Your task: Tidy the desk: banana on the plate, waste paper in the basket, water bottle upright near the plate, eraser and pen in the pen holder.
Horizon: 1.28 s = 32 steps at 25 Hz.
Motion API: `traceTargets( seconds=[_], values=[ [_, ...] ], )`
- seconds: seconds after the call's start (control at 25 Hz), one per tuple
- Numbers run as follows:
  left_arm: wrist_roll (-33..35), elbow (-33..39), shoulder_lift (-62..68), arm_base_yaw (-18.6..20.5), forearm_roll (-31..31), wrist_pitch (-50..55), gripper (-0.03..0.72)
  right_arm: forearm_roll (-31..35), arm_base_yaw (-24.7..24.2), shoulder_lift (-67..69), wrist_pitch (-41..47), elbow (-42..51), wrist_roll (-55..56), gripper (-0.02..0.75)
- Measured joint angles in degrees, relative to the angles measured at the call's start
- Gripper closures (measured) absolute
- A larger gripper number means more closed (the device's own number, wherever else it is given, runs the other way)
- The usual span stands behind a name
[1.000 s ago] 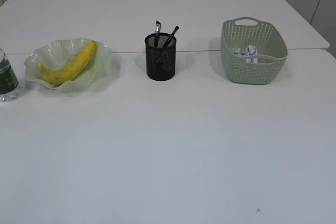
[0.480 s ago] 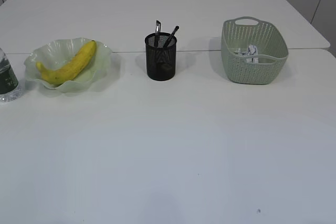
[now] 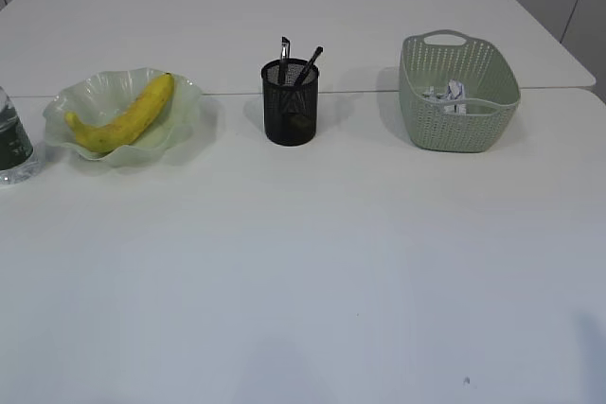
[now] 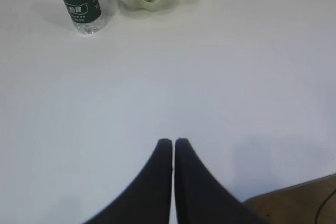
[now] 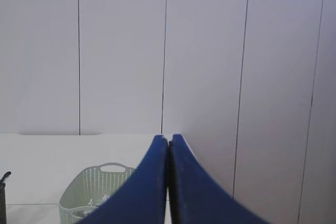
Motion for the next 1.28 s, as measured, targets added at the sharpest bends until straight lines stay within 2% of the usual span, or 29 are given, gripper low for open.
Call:
traceTargets(
  seconds=[0.52,1.28],
  values=[
    [0.0,0.0,0.0,0.0,0.0,0.0,0.713,-0.1,0.0,0.1,3.9,2.6,5.2,0.749],
    [0.0,0.1,0.0,0.0,0.0,0.0,0.713,-0.2,0.0,0.1,2.2,2.7,5.8,0.749]
  ],
)
